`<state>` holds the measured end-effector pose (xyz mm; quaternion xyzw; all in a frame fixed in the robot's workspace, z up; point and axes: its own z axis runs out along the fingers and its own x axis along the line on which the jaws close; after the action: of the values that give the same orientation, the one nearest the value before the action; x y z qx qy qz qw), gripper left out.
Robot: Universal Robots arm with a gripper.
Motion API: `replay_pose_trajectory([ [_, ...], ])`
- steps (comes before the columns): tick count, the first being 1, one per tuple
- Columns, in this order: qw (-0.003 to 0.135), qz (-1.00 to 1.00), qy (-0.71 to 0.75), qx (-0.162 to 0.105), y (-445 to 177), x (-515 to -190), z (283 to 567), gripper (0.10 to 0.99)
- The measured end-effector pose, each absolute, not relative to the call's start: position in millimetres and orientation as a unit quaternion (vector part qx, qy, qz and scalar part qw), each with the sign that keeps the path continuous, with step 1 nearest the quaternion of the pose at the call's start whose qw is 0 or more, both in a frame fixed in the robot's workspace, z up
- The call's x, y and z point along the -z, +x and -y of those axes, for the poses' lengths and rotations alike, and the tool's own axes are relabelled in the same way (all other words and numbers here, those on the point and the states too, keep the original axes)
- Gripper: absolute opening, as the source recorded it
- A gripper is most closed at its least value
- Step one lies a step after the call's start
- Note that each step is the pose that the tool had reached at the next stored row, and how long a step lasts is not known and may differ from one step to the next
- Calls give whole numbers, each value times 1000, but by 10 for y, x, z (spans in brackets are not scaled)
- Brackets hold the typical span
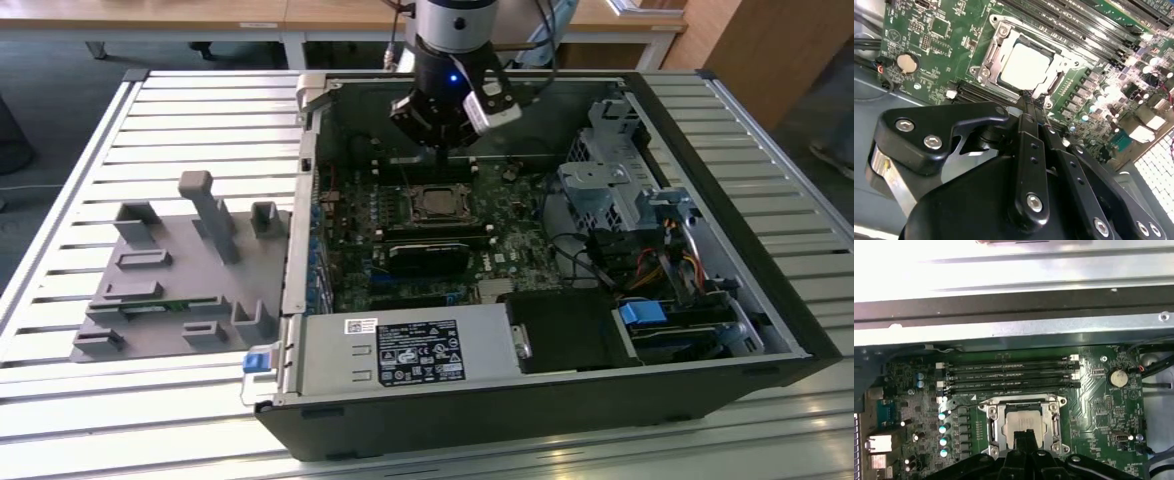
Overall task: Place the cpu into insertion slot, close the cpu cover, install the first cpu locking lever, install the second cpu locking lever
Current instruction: 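Install the first cpu locking lever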
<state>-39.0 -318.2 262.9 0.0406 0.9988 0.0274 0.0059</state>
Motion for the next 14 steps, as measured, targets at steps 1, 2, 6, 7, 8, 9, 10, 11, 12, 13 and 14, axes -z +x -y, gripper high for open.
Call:
replay_pose_trajectory([
  [1, 6, -999, 41, -27, -404, -2629, 3182, 106],
  [2, 6, -999, 40, -27, -418, -2628, 3182, 106],
  [6, 6, -999, 40, -27, -499, -2627, 3183, 106],
  [7, 6, -999, 40, -27, -533, -2626, 3182, 106],
  [8, 6, -999, 41, -27, -561, -2625, 3182, 106],
  [9, 6, -999, 40, -27, -593, -2624, 3182, 106],
  [10, 6, -999, 40, -27, -625, -2623, 3182, 106],
  [11, 6, -999, 41, -27, -655, -2622, 3182, 106],
  [12, 6, -999, 41, -27, -679, -2620, 3182, 106],
  [13, 6, -999, 41, -27, -701, -2618, 3182, 106],
  [14, 6, -999, 41, -27, -722, -2617, 3182, 106],
])
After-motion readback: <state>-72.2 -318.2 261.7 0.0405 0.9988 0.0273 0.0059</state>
